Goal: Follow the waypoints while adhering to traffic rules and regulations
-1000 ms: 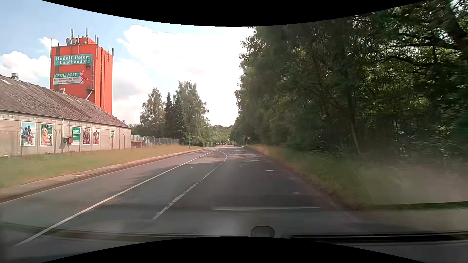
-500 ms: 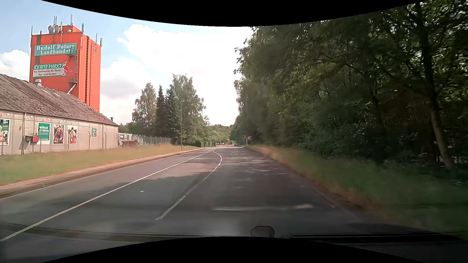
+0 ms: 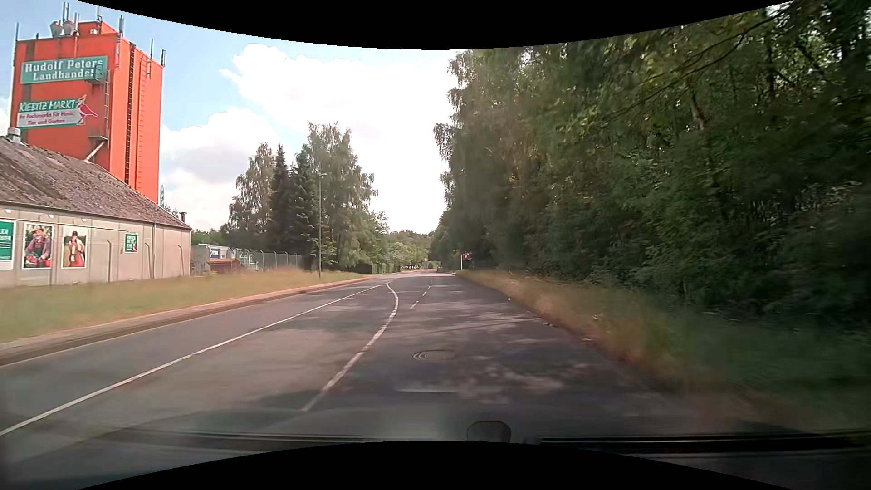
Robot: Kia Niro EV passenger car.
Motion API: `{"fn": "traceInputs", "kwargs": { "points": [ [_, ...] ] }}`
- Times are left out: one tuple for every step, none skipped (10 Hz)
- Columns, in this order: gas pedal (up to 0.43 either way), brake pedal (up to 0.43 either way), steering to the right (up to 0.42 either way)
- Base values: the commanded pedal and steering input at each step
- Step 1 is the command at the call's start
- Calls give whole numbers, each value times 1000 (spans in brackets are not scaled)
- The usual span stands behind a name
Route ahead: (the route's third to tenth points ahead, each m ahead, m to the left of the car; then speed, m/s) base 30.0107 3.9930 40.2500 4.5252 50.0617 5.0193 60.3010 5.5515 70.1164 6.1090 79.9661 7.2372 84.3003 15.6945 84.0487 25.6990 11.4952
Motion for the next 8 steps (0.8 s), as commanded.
{"fn": "traceInputs", "kwargs": {
  "points": [
    [8, 0, -8],
    [8, 0, -14],
    [8, 0, -21],
    [8, 0, -29],
    [8, 0, -35],
    [8, 0, -38],
    [8, 0, -38],
    [8, 0, -39]
  ]
}}
